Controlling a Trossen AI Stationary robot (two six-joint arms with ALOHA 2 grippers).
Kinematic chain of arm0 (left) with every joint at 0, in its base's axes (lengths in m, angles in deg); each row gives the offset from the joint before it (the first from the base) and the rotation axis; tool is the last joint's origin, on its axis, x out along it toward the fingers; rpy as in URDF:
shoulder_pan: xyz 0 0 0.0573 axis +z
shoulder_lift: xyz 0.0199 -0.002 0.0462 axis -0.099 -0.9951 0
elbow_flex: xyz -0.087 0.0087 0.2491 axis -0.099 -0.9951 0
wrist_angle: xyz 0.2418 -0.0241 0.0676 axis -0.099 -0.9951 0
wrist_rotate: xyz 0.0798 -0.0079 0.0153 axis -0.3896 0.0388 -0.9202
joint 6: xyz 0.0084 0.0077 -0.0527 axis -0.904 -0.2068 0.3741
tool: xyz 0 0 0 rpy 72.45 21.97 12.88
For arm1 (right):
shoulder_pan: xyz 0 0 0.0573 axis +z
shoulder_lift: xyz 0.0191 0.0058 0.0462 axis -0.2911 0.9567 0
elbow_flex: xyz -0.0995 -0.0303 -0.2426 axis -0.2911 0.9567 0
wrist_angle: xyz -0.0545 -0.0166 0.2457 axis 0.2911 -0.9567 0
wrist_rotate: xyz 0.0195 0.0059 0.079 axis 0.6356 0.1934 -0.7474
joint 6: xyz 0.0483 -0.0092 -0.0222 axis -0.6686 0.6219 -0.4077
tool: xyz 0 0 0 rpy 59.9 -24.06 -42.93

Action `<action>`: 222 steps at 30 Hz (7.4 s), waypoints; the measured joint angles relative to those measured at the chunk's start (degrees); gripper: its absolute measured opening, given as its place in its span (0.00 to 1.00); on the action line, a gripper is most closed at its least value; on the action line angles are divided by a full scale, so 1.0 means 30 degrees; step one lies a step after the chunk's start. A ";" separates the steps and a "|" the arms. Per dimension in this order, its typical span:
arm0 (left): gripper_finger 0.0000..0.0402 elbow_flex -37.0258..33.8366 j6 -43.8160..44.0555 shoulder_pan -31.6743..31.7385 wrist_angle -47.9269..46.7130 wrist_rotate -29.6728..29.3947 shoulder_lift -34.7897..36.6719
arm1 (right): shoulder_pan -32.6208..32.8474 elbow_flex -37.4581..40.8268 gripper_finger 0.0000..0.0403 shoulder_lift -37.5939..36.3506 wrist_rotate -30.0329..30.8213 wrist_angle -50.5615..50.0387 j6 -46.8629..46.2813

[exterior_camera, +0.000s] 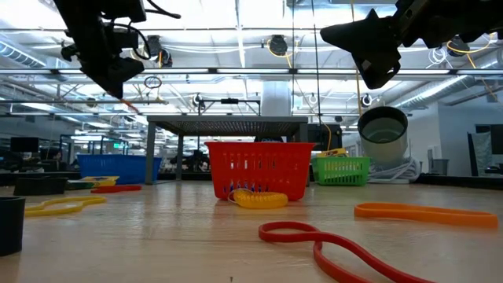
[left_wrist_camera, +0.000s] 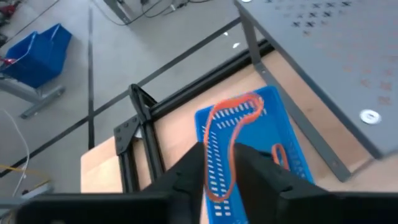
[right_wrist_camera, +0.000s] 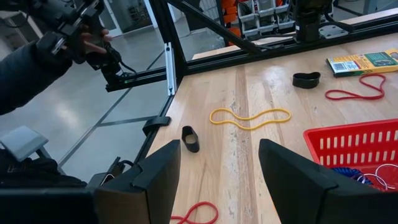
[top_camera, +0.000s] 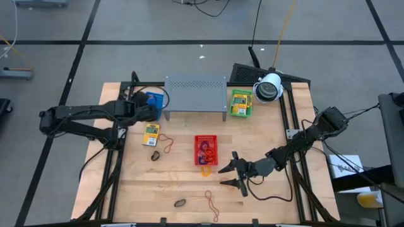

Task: Pick & Place Office Desk Supplies
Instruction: Put the top left orange rubber band into the blue basket, then put the yellow crayon box into the green basket

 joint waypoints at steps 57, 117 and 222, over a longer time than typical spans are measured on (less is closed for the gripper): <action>0.41 -0.0020 -0.1948 0.2813 -0.0254 0.1852 -0.4794 | 0.0015 0.0000 0.52 0.0000 0.0080 -0.0239 -0.0150; 0.42 -0.5799 2.1943 -2.0041 0.0010 0.0276 0.0561 | -0.0175 0.0000 0.52 0.0000 0.0000 0.0110 -0.0809; 0.00 -0.5843 -0.0122 -0.8150 1.6423 2.0369 -0.5617 | -0.1552 0.0000 0.52 -0.0022 0.0431 -0.0324 0.0050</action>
